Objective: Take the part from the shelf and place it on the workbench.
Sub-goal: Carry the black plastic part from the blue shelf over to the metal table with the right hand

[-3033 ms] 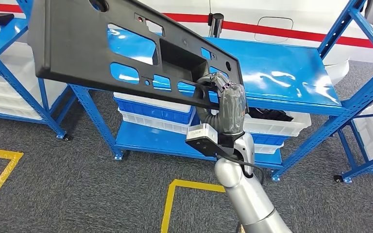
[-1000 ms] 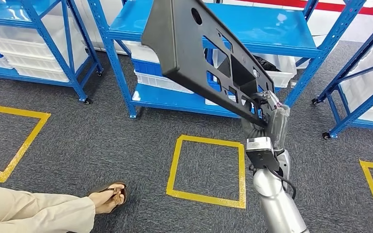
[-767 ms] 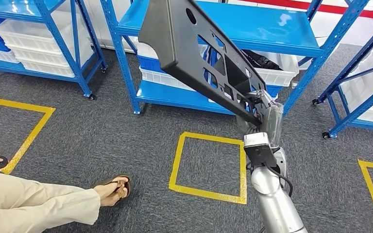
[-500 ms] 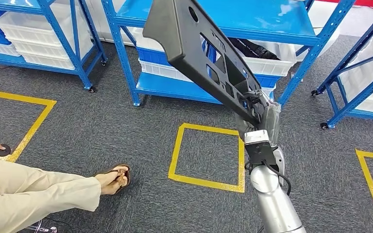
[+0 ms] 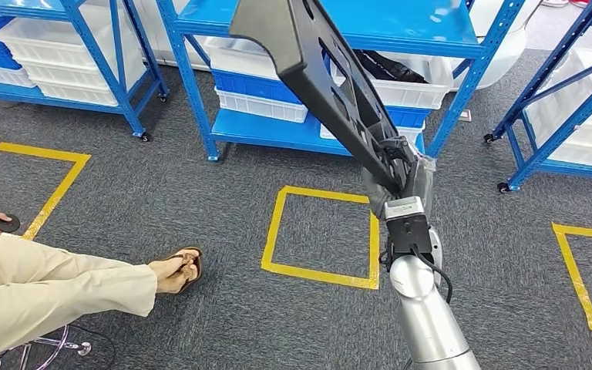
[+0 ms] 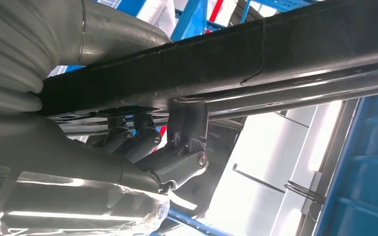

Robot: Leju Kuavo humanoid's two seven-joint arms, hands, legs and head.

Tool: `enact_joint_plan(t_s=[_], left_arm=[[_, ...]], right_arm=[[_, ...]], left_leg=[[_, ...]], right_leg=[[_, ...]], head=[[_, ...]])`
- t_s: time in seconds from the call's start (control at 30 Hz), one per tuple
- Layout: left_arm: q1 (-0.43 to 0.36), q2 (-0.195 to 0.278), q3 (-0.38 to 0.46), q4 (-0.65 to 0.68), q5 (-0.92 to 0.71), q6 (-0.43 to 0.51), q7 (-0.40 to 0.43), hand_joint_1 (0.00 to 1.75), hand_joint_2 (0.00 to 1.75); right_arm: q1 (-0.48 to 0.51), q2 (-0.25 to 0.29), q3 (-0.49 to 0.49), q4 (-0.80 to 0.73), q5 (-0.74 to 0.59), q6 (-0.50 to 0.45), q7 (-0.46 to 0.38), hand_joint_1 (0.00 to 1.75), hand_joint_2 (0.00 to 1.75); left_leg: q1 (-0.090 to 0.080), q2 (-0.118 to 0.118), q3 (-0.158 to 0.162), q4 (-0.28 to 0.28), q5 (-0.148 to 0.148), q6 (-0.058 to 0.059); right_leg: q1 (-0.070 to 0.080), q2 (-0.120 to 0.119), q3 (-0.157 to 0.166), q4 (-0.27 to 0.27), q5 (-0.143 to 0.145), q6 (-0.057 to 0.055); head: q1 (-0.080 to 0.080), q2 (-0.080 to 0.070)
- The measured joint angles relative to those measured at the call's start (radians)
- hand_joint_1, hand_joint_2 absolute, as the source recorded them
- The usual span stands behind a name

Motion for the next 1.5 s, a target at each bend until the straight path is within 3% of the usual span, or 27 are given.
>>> enact_joint_plan(t_s=[0.07, 0.13, 0.17, 0.2, 0.27, 0.33, 0.37, 0.43, 0.47, 0.53, 0.6, 0.63, 0.73, 0.8, 0.97, 1.07, 1.13, 1.17, 1.23, 1.3, 1.33, 1.4, 1.43, 1.47, 1.5], left_arm=[[-0.001, 0.000, 0.003, -0.001, -0.001, 0.000, 0.001, 0.00, 1.75], [0.000, -0.002, 0.004, -0.001, -0.001, 0.000, 0.002, 0.00, 1.75], [0.000, -0.003, 0.005, -0.001, -0.001, 0.000, 0.002, 0.00, 1.75], [0.001, -0.003, 0.005, -0.001, -0.001, -0.001, 0.002, 0.00, 1.75], [0.001, -0.004, 0.005, -0.001, -0.001, -0.001, 0.002, 0.00, 1.75], [0.002, -0.004, 0.006, -0.001, -0.002, -0.001, 0.002, 0.00, 1.75], [0.002, -0.005, 0.007, -0.001, -0.004, -0.001, 0.003, 0.00, 1.75], [0.003, -0.006, 0.008, -0.001, -0.008, -0.001, 0.003, 0.00, 1.75], [0.003, -0.006, 0.008, -0.001, -0.010, -0.001, 0.002, 0.00, 1.75], [0.002, -0.006, 0.008, -0.001, -0.011, -0.001, 0.002, 0.00, 1.75], [0.002, -0.005, 0.009, -0.001, -0.012, -0.002, 0.002, 0.00, 1.75], [0.003, -0.005, 0.009, -0.001, -0.013, -0.002, 0.002, 0.00, 1.75], [0.003, -0.004, 0.009, -0.001, -0.013, -0.001, 0.002, 0.00, 1.75], [0.003, -0.004, 0.010, -0.001, -0.012, 0.000, 0.005, 0.00, 1.75], [0.003, -0.004, 0.012, -0.001, -0.011, 0.003, 0.010, 0.00, 1.75], [0.003, -0.005, 0.012, -0.001, -0.011, 0.007, 0.012, 0.00, 1.75], [0.002, -0.009, 0.012, -0.001, -0.010, 0.010, 0.014, 0.00, 1.75], [0.002, -0.011, 0.012, -0.001, -0.010, 0.011, 0.015, 0.00, 1.75], [0.002, -0.013, 0.012, -0.001, -0.009, 0.012, 0.017, 0.00, 1.75], [0.002, -0.014, 0.013, -0.001, -0.008, 0.012, 0.019, 0.00, 1.75], [0.002, -0.015, 0.013, -0.001, -0.008, 0.012, 0.019, 0.00, 1.75], [0.002, -0.018, 0.013, -0.001, -0.008, 0.012, 0.020, 0.00, 1.75], [0.002, -0.017, 0.013, -0.002, -0.007, 0.014, 0.020, 0.00, 1.75], [0.002, -0.017, 0.014, -0.003, -0.007, 0.015, 0.020, 0.00, 1.75], [0.002, -0.017, 0.016, -0.004, -0.006, 0.018, 0.020, 0.00, 1.75]], right_arm=[[0.001, 0.000, -0.001, 0.000, -0.006, 0.004, -0.001, 1.73, 1.75], [0.003, -0.001, -0.003, -0.001, -0.011, 0.008, -0.001, 1.73, 1.75], [0.003, -0.002, -0.005, -0.001, -0.012, 0.009, -0.001, 1.73, 1.75], [0.004, -0.003, -0.006, -0.001, -0.013, 0.009, -0.002, 1.73, 1.75], [0.009, -0.006, -0.009, -0.001, -0.017, 0.010, -0.002, 1.73, 1.75], [0.018, -0.010, -0.011, 0.000, -0.022, 0.012, -0.003, 1.73, 1.75], [0.022, -0.012, -0.011, 0.000, -0.025, 0.012, -0.003, 1.73, 1.75], [0.025, -0.015, -0.012, -0.001, -0.029, 0.012, -0.003, 1.73, 1.75], [0.025, -0.016, -0.012, -0.001, -0.030, 0.012, -0.003, 1.73, 1.75], [0.028, -0.017, -0.014, -0.003, -0.031, 0.012, -0.004, 1.73, 1.75], [0.035, -0.019, -0.016, -0.005, -0.031, 0.012, -0.004, 1.73, 1.75], [0.037, -0.019, -0.017, -0.005, -0.031, 0.012, -0.004, 1.73, 1.75], [0.037, -0.020, -0.018, -0.006, -0.026, 0.012, -0.001, 1.73, 1.75], [0.037, -0.020, -0.019, -0.006, -0.008, 0.010, 0.008, 1.73, 1.75], [0.037, -0.018, -0.017, -0.006, 0.027, 0.005, 0.024, 1.73, 1.75], [0.035, -0.014, -0.016, -0.007, 0.031, 0.004, 0.025, 1.73, 1.75], [0.032, -0.014, -0.016, -0.010, 0.031, 0.004, 0.026, 1.73, 1.75], [0.031, -0.014, -0.016, -0.011, 0.031, 0.004, 0.026, 1.73, 1.75], [0.029, -0.015, -0.015, -0.011, 0.031, 0.004, 0.028, 1.73, 1.75], [0.032, -0.017, -0.015, -0.008, 0.031, 0.004, 0.032, 1.73, 1.75], [0.032, -0.017, -0.014, -0.007, 0.031, 0.004, 0.033, 1.73, 1.75], [0.029, -0.017, -0.014, -0.005, 0.030, 0.004, 0.035, 1.73, 1.75], [0.026, -0.017, -0.014, -0.003, 0.029, 0.005, 0.036, 1.73, 1.75], [0.024, -0.017, -0.014, -0.001, 0.028, 0.005, 0.036, 1.73, 1.75], [0.022, -0.017, -0.013, 0.002, 0.028, 0.006, 0.036, 1.73, 1.75]], left_leg=[[-0.008, 0.001, 0.029, -0.055, -0.012, 0.006], [-0.006, 0.004, 0.028, -0.075, -0.004, 0.015], [-0.003, 0.006, 0.027, -0.084, 0.003, 0.021], [-0.001, 0.009, 0.024, -0.090, 0.011, 0.027], [-0.002, 0.011, 0.013, -0.091, 0.020, 0.030], [-0.002, 0.011, 0.003, -0.090, 0.028, 0.026], [0.000, 0.011, 0.000, -0.089, 0.030, 0.024], [0.003, 0.012, -0.004, -0.086, 0.034, 0.016], [0.002, 0.012, -0.006, -0.084, 0.035, 0.011], [-0.002, 0.011, -0.013, -0.080, 0.039, -0.001], [-0.002, 0.011, -0.020, -0.082, 0.044, -0.008], [-0.002, 0.011, -0.023, -0.084, 0.047, -0.003], [0.000, 0.011, -0.029, -0.085, 0.057, 0.027], [0.002, 0.011, -0.028, -0.087, 0.062, 0.034], [0.004, 0.010, -0.033, -0.081, 0.061, 0.033], [0.002, 0.010, -0.030, -0.090, 0.066, 0.036], [0.007, 0.010, -0.018, -0.119, 0.083, 0.032], [0.011, 0.010, -0.012, -0.134, 0.092, 0.028], [0.017, 0.006, -0.016, -0.143, 0.101, 0.021], [0.019, -0.003, -0.025, -0.142, 0.106, 0.013], [0.022, -0.009, -0.030, -0.139, 0.109, 0.008], [0.031, -0.023, -0.044, -0.126, 0.110, -0.008], [0.032, -0.030, -0.053, -0.115, 0.108, -0.018], [0.032, -0.035, -0.062, -0.102, 0.106, -0.028], [0.031, -0.041, -0.070, -0.093, 0.105, -0.037]], right_leg=[[0.001, -0.002, -0.007, 0.001, 0.010, 0.015], [0.002, -0.002, -0.019, 0.008, 0.010, 0.026], [0.002, -0.001, -0.032, 0.030, -0.004, 0.028], [0.001, -0.001, -0.053, 0.072, -0.029, 0.028], [-0.006, 0.000, -0.109, 0.207, -0.092, 0.027], [-0.012, 0.000, -0.134, 0.290, -0.120, 0.038], [-0.016, 0.000, -0.115, 0.269, -0.110, 0.048], [-0.027, -0.002, -0.031, 0.129, -0.067, 0.069], [-0.028, -0.001, 0.010, 0.060, -0.050, 0.074], [-0.027, 0.002, 0.041, -0.003, -0.039, 0.066], [-0.025, 0.006, 0.036, -0.006, -0.032, 0.050], [-0.026, 0.007, 0.033, -0.007, -0.030, 0.046], [-0.026, 0.009, 0.028, -0.008, -0.023, 0.036], [-0.022, 0.009, 0.028, -0.008, -0.022, 0.032], [-0.024, 0.008, 0.028, -0.008, -0.019, 0.028], [-0.020, 0.006, 0.029, -0.013, -0.015, 0.035], [-0.016, 0.002, 0.019, 0.004, -0.027, 0.037], [-0.014, 0.001, 0.003, 0.036, -0.047, 0.035], [-0.020, 0.001, -0.049, 0.152, -0.106, 0.032], [-0.031, 0.001, -0.085, 0.240, -0.138, 0.044], [-0.037, 0.001, -0.078, 0.236, -0.133, 0.056], [-0.051, 0.006, -0.013, 0.124, -0.092, 0.087], [-0.053, 0.016, 0.018, 0.068, -0.077, 0.096], [-0.055, 0.024, 0.039, 0.028, -0.067, 0.095], [-0.054, 0.031, 0.046, 0.014, -0.066, 0.085]], head=[[0.000, 0.000], [0.000, 0.000], [0.002, 0.000], [0.004, 0.000], [0.007, 0.000], [0.007, 0.000], [0.008, 0.000], [0.008, 0.000], [0.010, 0.000], [0.010, 0.000], [0.007, 0.000], [0.006, 0.000], [0.003, 0.000], [0.002, 0.000], [-0.001, 0.000], [-0.001, 0.000], [0.001, 0.000], [0.002, 0.000], [0.006, 0.000], [0.007, 0.000], [0.007, 0.000], [0.007, 0.000], [0.010, 0.000], [0.012, 0.000], [0.012, 0.000]])
